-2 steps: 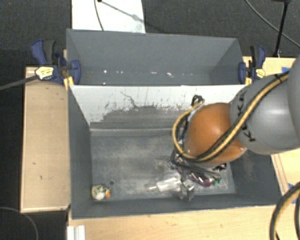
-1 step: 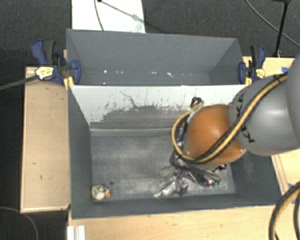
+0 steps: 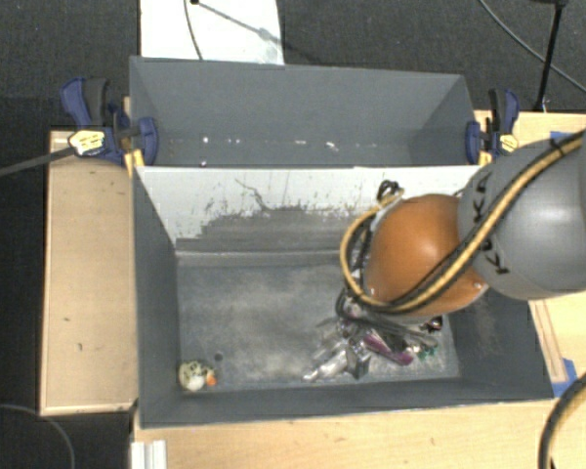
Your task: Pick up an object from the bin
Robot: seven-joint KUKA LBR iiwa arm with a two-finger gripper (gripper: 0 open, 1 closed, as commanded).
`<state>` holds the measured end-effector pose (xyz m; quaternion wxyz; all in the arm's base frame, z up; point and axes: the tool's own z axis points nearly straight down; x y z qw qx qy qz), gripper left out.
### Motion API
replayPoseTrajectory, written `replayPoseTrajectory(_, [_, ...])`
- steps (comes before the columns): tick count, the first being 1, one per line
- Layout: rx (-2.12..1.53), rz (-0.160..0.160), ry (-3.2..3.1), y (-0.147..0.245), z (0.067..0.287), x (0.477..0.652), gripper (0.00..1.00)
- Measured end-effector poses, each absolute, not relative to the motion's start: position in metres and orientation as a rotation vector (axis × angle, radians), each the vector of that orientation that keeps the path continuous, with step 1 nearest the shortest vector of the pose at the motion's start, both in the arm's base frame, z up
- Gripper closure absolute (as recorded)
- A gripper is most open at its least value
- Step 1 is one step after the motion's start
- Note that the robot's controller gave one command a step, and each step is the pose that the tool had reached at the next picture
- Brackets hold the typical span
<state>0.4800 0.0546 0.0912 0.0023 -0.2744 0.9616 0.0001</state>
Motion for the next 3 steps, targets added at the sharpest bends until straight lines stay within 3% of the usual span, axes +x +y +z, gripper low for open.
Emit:
replayPoseTrajectory(1, [-0.855,0.000,3.018,0.055,0.108,0.481,1.00])
replayPoseTrajectory(2, [-0.849,-0.001,3.018,0.056,0.145,0.483,1.00])
replayPoseTrajectory(3, [-0.841,0.000,3.021,0.056,0.164,0.484,1.00])
